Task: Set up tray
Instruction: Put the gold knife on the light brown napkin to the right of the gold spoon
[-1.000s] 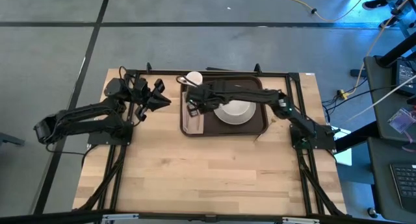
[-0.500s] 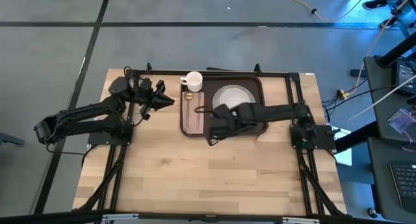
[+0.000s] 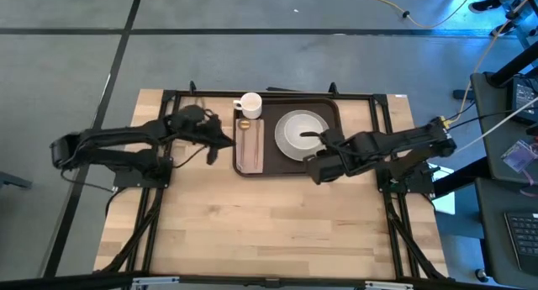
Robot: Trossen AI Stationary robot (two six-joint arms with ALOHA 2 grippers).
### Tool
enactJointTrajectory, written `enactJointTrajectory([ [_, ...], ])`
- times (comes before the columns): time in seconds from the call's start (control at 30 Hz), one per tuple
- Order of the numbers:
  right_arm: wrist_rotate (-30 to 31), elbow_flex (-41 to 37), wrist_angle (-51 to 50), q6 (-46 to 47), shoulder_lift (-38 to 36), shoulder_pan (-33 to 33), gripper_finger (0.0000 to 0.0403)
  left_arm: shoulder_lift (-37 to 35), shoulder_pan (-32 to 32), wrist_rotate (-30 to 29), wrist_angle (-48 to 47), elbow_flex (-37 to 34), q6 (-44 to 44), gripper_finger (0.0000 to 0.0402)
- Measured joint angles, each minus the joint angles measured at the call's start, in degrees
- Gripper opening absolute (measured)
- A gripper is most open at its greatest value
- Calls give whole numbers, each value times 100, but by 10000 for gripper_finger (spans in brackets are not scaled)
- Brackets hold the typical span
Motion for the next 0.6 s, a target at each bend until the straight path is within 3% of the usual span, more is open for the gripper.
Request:
enactJointTrajectory([
  [0.23, -13, -747, 521, -57, -231, -130, 99, 1697, -392, -1262, -1477, 1259, 929, 3],
  [0.6, -171, -992, 836, -79, -229, -134, 99, 3594, -858, -1826, -1899, 2517, 1780, 3],
])
